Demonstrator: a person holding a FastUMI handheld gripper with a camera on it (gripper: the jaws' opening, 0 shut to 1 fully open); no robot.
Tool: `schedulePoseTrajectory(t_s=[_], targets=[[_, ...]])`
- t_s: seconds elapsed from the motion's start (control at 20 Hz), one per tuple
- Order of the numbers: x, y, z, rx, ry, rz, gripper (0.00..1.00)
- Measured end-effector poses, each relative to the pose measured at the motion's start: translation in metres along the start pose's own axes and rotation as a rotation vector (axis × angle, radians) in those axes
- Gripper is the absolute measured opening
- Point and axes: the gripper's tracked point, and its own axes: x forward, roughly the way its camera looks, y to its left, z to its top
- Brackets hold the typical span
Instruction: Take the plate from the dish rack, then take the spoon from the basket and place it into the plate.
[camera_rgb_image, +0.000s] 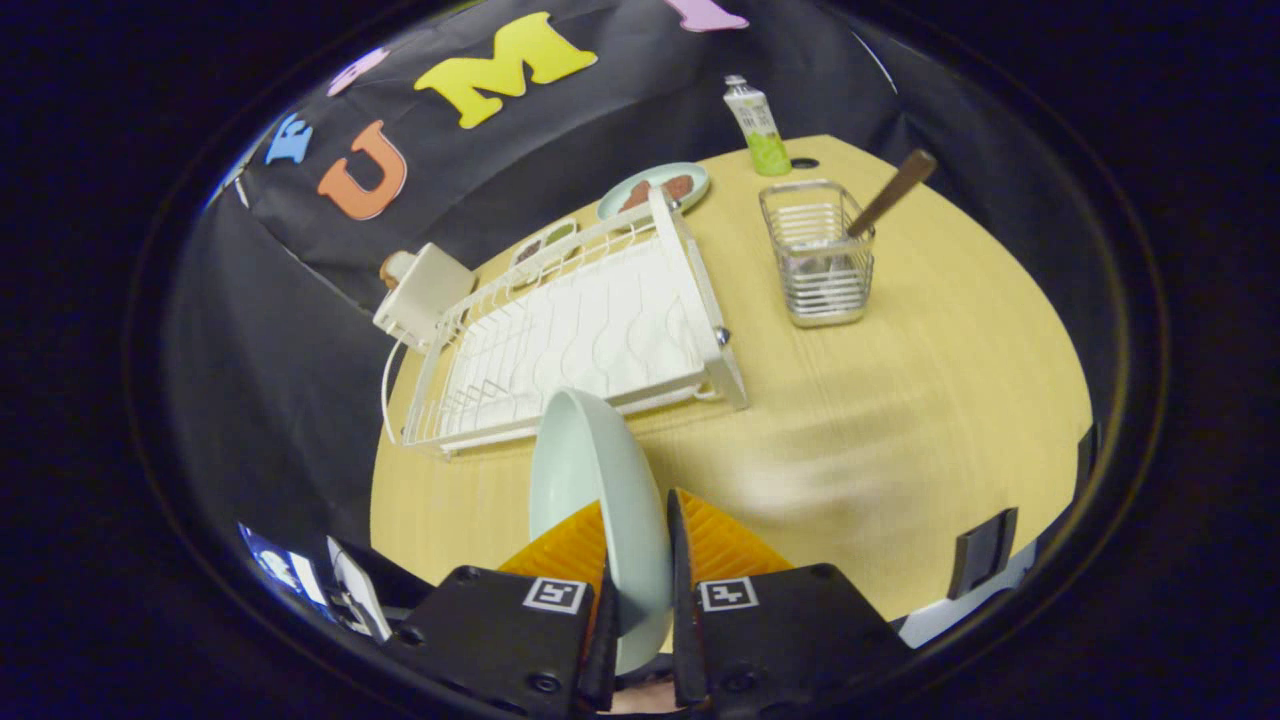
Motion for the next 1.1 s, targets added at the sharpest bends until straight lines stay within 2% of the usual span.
schedulePoseTrajectory(t_s=[0.35,0.55,0.85,0.95,1.1], targets=[[0.037,-0.010,-0.020,0.071,0.076,0.140,0.28],[0.044,-0.020,-0.019,0.080,0.091,0.159,0.31],[0.045,-0.034,-0.006,0.055,0.067,0.165,0.42],[0.039,-0.035,-0.003,0.011,0.025,0.159,0.46],[0.022,-0.042,0.005,-0.074,-0.081,0.128,0.58]])
